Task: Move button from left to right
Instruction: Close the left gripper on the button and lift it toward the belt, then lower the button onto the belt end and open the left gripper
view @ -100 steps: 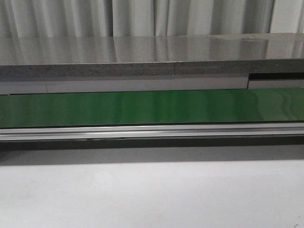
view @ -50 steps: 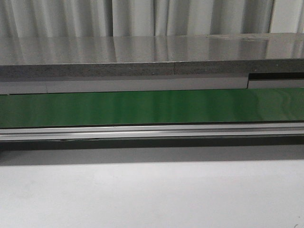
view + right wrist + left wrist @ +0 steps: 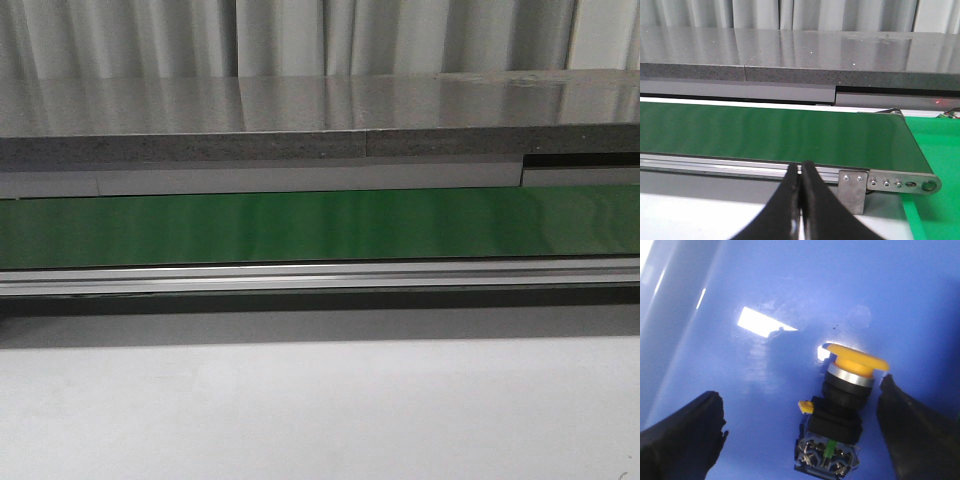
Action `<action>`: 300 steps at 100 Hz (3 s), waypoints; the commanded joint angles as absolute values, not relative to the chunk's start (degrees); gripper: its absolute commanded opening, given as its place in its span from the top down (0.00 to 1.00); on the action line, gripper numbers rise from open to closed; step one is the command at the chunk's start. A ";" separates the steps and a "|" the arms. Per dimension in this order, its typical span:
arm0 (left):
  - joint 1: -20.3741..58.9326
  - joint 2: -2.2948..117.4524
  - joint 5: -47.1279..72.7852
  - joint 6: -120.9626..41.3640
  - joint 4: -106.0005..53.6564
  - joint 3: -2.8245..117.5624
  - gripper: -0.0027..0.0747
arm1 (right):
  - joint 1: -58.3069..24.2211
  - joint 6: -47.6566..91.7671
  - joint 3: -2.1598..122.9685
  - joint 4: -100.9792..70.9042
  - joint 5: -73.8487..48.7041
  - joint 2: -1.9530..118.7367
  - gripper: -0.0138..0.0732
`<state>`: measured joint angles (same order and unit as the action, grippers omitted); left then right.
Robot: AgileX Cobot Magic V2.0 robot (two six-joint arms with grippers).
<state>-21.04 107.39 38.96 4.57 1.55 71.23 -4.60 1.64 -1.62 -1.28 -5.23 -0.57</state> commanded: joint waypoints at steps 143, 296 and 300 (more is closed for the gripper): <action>-21.16 102.46 45.90 -3.47 -3.67 78.93 0.88 | -4.56 1.80 -0.60 -1.33 -0.65 -1.71 0.92; -9.80 99.69 52.47 -14.09 -9.49 79.44 0.30 | -4.56 1.80 -0.60 -1.33 -0.65 -1.71 0.92; -9.80 99.69 52.47 -14.09 -9.46 79.44 0.26 | -4.56 1.80 -0.60 -1.33 -0.65 -1.71 0.92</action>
<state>-10.11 102.37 53.40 -14.57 -8.68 78.06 -4.60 1.64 -1.62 -1.28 -5.23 -0.57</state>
